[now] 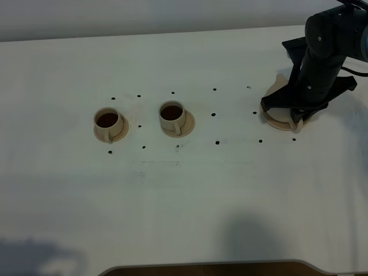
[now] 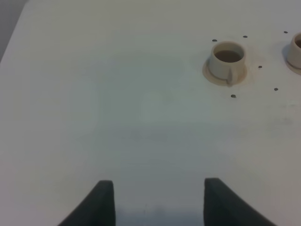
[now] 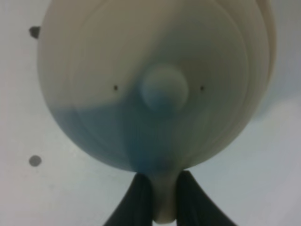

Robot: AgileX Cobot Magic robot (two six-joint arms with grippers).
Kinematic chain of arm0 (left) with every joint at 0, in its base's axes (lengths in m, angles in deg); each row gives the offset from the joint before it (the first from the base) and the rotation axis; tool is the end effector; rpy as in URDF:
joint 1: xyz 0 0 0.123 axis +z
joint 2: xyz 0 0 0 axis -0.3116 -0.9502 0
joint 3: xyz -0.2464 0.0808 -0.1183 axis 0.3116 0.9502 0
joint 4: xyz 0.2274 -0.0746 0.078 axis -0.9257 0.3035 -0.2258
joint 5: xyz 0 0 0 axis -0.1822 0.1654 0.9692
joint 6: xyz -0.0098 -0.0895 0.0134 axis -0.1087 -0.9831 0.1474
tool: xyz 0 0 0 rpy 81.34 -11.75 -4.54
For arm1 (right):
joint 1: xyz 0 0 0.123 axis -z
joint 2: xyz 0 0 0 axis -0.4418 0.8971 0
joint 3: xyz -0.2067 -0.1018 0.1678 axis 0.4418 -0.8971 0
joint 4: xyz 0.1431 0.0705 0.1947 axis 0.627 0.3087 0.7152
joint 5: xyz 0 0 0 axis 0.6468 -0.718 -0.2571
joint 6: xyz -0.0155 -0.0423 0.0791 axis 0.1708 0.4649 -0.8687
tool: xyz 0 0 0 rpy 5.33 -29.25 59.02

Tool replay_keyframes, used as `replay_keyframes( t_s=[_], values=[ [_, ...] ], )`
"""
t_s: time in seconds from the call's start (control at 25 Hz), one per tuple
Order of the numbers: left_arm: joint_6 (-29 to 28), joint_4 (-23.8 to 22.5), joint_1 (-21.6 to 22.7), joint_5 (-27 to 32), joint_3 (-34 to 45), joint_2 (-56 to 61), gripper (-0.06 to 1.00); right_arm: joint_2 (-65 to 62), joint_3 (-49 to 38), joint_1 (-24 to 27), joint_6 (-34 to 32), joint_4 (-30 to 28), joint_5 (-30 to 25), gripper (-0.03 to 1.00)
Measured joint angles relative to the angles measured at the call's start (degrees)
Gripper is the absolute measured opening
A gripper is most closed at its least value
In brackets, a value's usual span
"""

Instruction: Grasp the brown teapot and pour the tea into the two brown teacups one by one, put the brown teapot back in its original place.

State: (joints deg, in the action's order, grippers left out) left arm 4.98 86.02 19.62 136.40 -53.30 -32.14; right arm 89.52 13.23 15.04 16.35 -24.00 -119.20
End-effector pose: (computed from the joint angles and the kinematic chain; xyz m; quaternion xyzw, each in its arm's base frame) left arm -0.0053 -0.0026 0.2806 0.0293 0.8453 0.0163 0.5332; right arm 0.3990 0.0758 0.1560 -0.0614 0.9953 -0.0065 0.0751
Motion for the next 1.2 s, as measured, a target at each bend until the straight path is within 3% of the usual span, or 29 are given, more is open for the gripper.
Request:
replay_keyframes(
  t_s=[0.2,0.4,0.56,0.72,1.2],
  values=[
    [0.00,0.00,0.00,0.00,0.00,0.00,0.46,0.00,0.00,0.01,-0.43,-0.07,0.29,0.18],
    [0.00,0.00,0.00,0.00,0.00,0.00,0.46,-0.82,-0.07,0.01,-0.60,-0.07,0.04,0.40],
    [0.00,0.00,0.00,0.00,0.00,0.00,0.46,-4.84,-0.07,0.01,-0.60,0.28,-4.32,0.51],
    [0.00,0.00,0.00,0.00,0.00,0.00,0.46,-11.04,-3.05,0.01,-0.33,2.42,-9.09,0.52],
    [0.00,0.00,0.00,0.00,0.00,0.00,0.46,-39.70,-30.01,0.01,-0.38,5.53,-7.96,0.50]
  ],
)
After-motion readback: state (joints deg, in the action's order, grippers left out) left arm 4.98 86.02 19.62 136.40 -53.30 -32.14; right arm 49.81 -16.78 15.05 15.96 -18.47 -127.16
